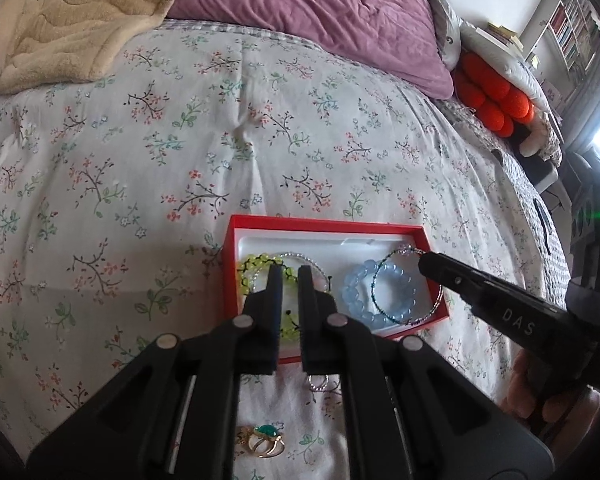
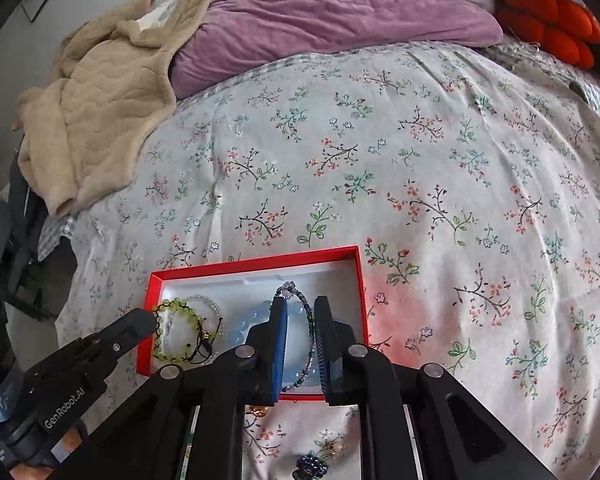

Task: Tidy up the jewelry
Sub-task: 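Open both tools to release the bracelets and withdraw, then lower the left tool onto the stacked gold rings and close on them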

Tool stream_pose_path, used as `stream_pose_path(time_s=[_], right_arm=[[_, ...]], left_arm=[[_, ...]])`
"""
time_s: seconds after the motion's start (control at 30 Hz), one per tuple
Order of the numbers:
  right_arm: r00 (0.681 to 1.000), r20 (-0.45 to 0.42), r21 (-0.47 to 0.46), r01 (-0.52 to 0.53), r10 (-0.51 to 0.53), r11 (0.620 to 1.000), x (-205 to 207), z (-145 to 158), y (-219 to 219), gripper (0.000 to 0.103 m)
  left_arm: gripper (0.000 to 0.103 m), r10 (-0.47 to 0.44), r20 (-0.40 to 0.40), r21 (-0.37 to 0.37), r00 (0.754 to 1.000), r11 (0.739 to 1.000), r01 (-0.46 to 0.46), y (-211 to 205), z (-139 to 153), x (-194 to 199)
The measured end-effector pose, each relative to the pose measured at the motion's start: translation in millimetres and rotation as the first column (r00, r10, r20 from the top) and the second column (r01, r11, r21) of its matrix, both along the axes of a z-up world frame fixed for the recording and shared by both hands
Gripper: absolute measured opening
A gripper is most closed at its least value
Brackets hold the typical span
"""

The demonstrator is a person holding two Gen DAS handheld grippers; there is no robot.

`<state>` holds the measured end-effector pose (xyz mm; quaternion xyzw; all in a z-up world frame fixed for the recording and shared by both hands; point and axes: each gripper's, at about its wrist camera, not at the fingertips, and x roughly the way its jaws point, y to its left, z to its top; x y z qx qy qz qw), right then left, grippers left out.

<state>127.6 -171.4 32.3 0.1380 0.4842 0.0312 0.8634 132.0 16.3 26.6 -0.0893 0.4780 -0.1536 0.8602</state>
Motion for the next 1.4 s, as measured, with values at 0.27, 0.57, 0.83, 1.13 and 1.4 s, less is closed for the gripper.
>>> stream_pose_path(time_s=[0.27,0.57,0.83,1.13,1.4], right_arm=[[1.000,0.012,-0.016,0.005,-0.005,1.000,-6,8,-8,0.014],[1.000,0.014,-0.032,-0.011,0.011,0.999,-13,16,-9,0.015],[0.999,0.009,-0.058,-0.041,0.041,0.997,-29,21,-6,0.021],[0.996,0.024,-0.088,-0.080,0.082,0.993,-59,23,2,0.076],[0.993,-0.075,-0.163,-0.104,0.093,0.981,-83,-5,15,0.081]], left_arm=[[0.035,0.000,0.018,0.013,1.000,1.000,0.000,0,7,-5],[0.065,0.001,0.031,0.054,1.000,0.999,-0.003,5,16,-16],[0.082,0.020,-0.001,0.096,1.000,0.995,-0.020,18,15,-36],[0.084,0.055,-0.111,0.135,0.992,0.990,-0.039,39,-13,-62],[0.084,0.053,-0.176,0.181,0.983,0.983,-0.020,47,-37,-82]])
